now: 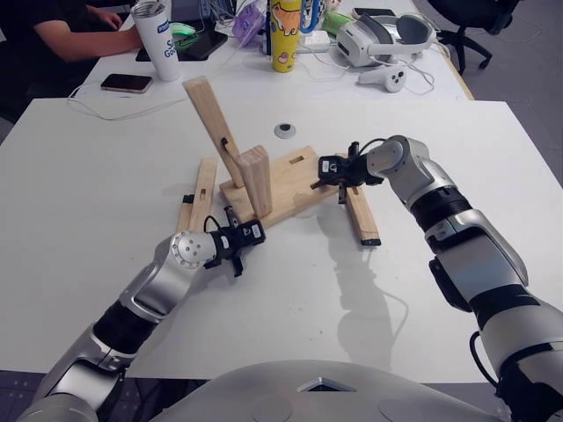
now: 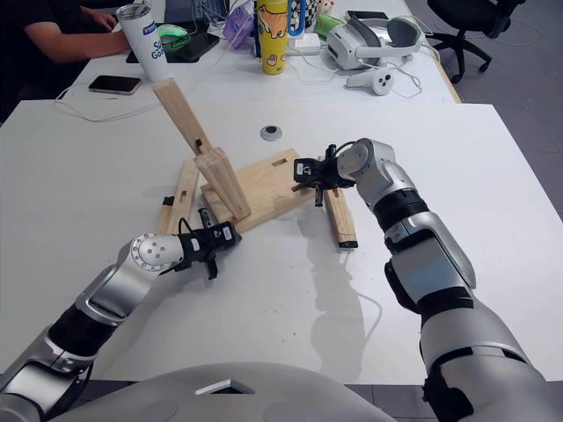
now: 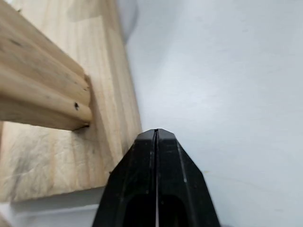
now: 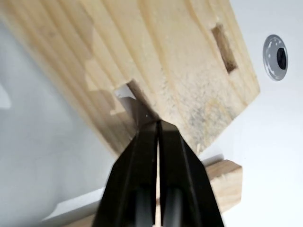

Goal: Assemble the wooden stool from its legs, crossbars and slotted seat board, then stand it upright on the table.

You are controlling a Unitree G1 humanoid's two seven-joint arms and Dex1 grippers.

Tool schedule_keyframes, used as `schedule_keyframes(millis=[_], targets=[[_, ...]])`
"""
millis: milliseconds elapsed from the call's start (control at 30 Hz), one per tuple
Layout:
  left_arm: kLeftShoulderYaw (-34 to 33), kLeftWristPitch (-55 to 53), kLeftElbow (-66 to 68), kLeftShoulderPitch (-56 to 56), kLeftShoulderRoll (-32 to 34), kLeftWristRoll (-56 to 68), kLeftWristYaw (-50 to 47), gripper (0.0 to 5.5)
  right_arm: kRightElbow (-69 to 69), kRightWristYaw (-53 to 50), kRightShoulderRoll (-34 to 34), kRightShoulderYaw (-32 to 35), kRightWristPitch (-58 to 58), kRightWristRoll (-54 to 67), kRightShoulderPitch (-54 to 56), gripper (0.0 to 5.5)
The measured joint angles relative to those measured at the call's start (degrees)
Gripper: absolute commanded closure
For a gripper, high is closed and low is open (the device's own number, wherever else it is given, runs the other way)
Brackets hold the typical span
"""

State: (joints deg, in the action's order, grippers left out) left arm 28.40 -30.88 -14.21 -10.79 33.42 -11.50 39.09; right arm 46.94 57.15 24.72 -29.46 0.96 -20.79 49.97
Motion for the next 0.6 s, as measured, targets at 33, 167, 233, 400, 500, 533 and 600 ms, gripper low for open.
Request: schedule_keyframes(millis=[33,167,233,400,500,533,600], targets=[[-0.5,0.1,1.0,-0.4,0.0,-0.5,-0.6,5.48,-1.8,0.7,0.5,0.1,-0.8,0.5,-0.7,5.50],[-2.7,1.2,5.2,-2.2,0.3,-1.6,-1.6,5.48,-9.4,3.4,1.5,1.6,-4.2,3.2,-4.9,5.50],[-3.4,1.6,6.9,-3.0,0.4,-1.7,-1.7,5.48,-12.2,4.4,1.5,2.2,-5.7,4.6,-6.6,5.50],[-4.9,4.0,14.0,-6.6,-1.4,-1.6,-2.2,5.48,-19.8,5.0,0.9,3.3,-10.0,8.0,-11.0,5.50],[-4.8,6.6,20.1,-10.2,-3.5,-1.8,-2.5,5.48,-26.0,5.5,0.7,3.1,-13.9,8.3,-13.6,5.50],[-4.6,7.5,21.9,-11.4,-4.1,-2.0,-2.6,5.48,-27.7,5.4,0.7,3.1,-15.1,8.4,-14.4,5.50],[-4.5,10.0,26.7,-14.0,-5.6,-2.2,-2.8,5.48,-32.1,5.4,1.1,3.4,-18.6,8.7,-16.1,5.50]])
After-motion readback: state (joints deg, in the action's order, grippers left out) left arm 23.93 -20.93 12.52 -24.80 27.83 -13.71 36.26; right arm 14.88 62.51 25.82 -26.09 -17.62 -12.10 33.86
